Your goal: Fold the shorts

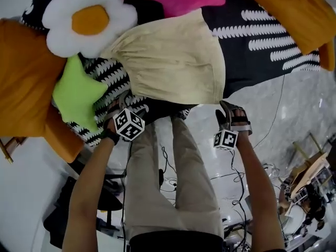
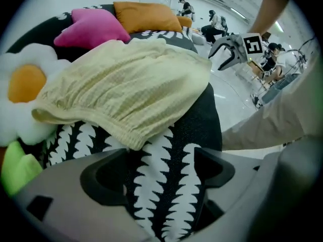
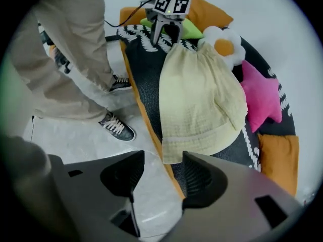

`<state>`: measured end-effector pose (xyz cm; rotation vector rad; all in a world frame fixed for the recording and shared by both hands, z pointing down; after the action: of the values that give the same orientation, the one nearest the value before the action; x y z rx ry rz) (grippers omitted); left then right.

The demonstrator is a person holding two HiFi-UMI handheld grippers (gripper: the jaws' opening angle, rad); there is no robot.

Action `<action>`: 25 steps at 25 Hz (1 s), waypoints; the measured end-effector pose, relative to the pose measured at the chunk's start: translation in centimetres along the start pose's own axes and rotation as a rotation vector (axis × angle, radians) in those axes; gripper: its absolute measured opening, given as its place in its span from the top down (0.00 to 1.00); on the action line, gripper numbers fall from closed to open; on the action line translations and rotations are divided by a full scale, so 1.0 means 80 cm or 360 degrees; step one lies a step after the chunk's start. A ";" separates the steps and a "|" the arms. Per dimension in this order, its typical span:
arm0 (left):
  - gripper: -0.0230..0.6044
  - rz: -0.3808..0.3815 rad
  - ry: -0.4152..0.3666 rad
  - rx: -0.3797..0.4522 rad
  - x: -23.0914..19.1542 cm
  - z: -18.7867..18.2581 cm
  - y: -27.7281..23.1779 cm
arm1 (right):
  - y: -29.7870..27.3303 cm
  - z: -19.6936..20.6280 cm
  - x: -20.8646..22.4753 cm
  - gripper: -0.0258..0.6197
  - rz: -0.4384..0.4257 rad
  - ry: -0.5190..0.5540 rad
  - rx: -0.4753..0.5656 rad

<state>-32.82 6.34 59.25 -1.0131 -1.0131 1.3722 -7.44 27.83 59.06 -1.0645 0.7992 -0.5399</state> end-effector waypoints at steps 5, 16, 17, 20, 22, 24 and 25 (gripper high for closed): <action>0.87 -0.0221 0.0032 0.0193 -0.034 -0.012 0.026 | -0.019 -0.003 0.033 0.75 0.0085 0.0055 -0.0034; 0.90 -0.0245 -0.0031 0.0262 -0.021 0.017 0.081 | 0.044 -0.019 0.067 0.91 0.0182 -0.0006 -0.0044; 0.82 -0.0254 -0.0050 0.0262 -0.025 0.015 0.076 | 0.045 -0.017 0.068 0.91 0.0181 0.0003 -0.0056; 0.65 -0.0230 -0.0085 0.0256 -0.033 0.001 0.052 | 0.043 -0.017 0.069 0.91 0.0174 0.0020 -0.0089; 0.64 -0.0251 -0.0112 0.0259 -0.038 -0.012 0.039 | 0.042 -0.020 0.070 0.91 0.0180 0.0019 -0.0098; 0.80 -0.0279 -0.0117 0.0260 -0.046 -0.022 0.034 | 0.044 -0.022 0.072 0.91 0.0183 0.0020 -0.0105; 0.87 -0.0274 -0.0107 0.0262 -0.047 -0.026 0.035 | 0.046 -0.022 0.073 0.91 0.0185 0.0019 -0.0107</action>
<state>-31.46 2.55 56.07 -0.7447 -0.9953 1.3302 -5.18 24.05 53.44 -1.0701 0.8890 -0.4238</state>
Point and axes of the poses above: the fingertips, and each gripper's own axes: y backward along the fingers, x to its right, z out of its underside, the point moved 1 cm from there along y, backward along the fingers, and after that the axes turned 5 degrees about x, right-handed, at the moved point
